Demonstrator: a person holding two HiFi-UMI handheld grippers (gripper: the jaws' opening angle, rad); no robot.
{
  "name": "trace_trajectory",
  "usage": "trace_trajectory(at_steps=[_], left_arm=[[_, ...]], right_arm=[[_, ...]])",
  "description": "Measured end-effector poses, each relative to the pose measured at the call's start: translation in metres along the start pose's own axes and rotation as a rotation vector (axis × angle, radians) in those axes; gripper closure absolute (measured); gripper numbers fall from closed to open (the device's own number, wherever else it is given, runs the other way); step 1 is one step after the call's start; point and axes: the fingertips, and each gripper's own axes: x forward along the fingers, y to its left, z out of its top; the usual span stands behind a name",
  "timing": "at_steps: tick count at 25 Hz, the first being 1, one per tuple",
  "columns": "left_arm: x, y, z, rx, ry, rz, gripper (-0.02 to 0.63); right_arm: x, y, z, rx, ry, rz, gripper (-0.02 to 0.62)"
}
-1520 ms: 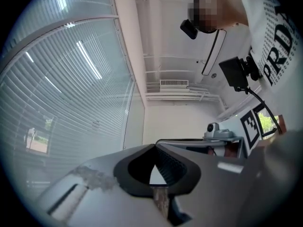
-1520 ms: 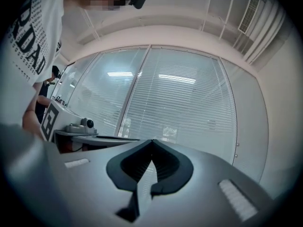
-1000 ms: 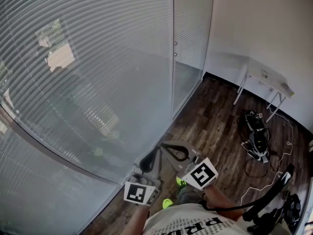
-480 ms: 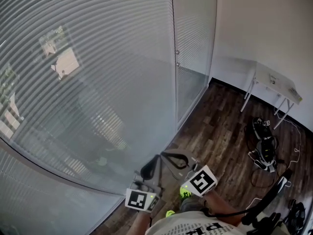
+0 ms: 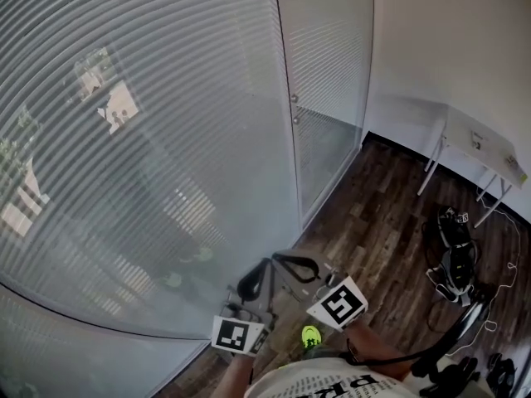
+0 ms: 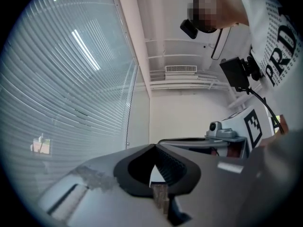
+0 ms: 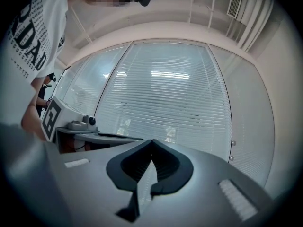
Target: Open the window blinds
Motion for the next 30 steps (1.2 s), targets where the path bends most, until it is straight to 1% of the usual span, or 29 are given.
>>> trace_trajectory(at_steps=[2, 5, 7, 11, 14, 18, 21, 23, 27, 30], left_arm=[[0.011, -0.002, 0.0, 0.01, -0.007, 0.014, 0.615], [0.059, 0.005, -0.014, 0.016, -0.001, 0.03, 0.615], [0.079, 0.01, -0.026, 0.002, 0.001, 0.031, 0.616], [0.103, 0.015, -0.031, -0.01, -0.002, 0.015, 0.617], [0.118, 0.019, -0.033, -0.039, -0.024, 0.013, 0.617], [0.132, 0.028, -0.043, -0.017, -0.018, 0.001, 0.617], [0.147, 0.035, -0.04, -0.026, -0.02, -0.005, 0.617], [0.16, 0.043, -0.03, -0.023, -0.029, -0.01, 0.617], [0.188, 0.063, -0.005, -0.058, -0.068, -0.018, 0.617], [0.201, 0.08, -0.011, -0.017, -0.052, -0.035, 0.616]], right_arm=[[-0.002, -0.011, -0.002, -0.003, -0.004, 0.015, 0.588], [0.003, -0.058, -0.019, -0.003, 0.002, 0.025, 0.588], [0.008, -0.078, -0.031, 0.0, 0.006, 0.021, 0.588], [0.013, -0.101, -0.037, 0.012, 0.012, 0.007, 0.588], [0.017, -0.115, -0.045, 0.016, 0.014, -0.002, 0.588], [0.026, -0.131, -0.055, 0.028, 0.008, -0.01, 0.588], [0.032, -0.147, -0.052, 0.026, 0.009, -0.016, 0.588], [0.04, -0.161, -0.043, 0.026, 0.006, -0.024, 0.588], [0.062, -0.188, -0.027, 0.013, -0.006, -0.042, 0.588], [0.078, -0.202, -0.028, -0.002, -0.001, -0.052, 0.588]])
